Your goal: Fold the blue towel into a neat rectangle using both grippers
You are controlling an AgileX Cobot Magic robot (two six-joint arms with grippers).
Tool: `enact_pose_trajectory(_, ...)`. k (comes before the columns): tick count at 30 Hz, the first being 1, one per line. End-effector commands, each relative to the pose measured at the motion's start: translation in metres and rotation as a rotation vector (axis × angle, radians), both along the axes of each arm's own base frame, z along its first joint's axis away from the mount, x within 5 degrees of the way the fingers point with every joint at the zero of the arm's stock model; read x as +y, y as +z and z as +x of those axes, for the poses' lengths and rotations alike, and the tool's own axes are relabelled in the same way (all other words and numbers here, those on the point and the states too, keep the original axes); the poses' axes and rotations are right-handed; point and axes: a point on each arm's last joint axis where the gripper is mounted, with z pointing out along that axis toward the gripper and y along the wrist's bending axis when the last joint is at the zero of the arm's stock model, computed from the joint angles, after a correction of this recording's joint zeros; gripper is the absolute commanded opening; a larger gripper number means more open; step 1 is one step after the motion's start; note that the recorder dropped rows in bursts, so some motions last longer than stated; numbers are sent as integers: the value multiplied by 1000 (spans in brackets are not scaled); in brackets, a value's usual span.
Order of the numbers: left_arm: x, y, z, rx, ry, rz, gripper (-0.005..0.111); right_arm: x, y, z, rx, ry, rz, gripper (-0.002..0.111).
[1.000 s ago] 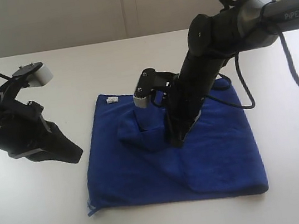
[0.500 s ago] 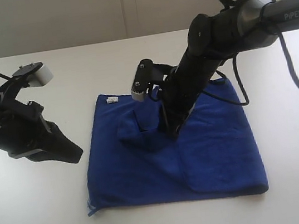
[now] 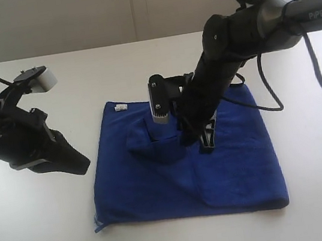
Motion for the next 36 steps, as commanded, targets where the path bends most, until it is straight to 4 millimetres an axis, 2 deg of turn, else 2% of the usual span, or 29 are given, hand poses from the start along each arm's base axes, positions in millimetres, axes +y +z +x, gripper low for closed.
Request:
enact_pose_trajectory(1, -2, 3, -1, 6, -9, -27, 0, -2, 27, -1, -105, 17, 8, 38)
enact_pose_trajectory(4, -2, 3, -1, 5, -11, -27, 0, -2, 39, -5, -109, 17, 26, 38)
enact_pose_trajectory(7, -2, 3, -1, -14, -32, -20, 0, -2, 42, -9, -93, 19, 35, 38)
enact_pose_trajectory(10, 4, 5, 2, -20, -41, 69, 0, 3, 38, -14, -93, 61, 24, 36)
enact_pose_trajectory(15, 16, 12, 7, 24, 23, 232, 0, 22, 28, -25, -138, 152, 5, 35)
enact_pose_trajectory(20, 17, 13, 2, 82, -5, 252, 0, 35, 23, -26, -198, 165, 9, 35)
enact_pose_trajectory(25, 17, 13, 0, 100, -16, 255, 0, 45, 9, -30, -163, 183, 4, 35)
enact_pose_trajectory(29, 17, 13, 0, 101, -14, 250, 0, 52, 7, -33, -130, 108, 30, 35)
enact_pose_trajectory(36, 16, 13, 0, 103, -12, 244, 0, 52, 8, -33, -17, -202, 107, 35)
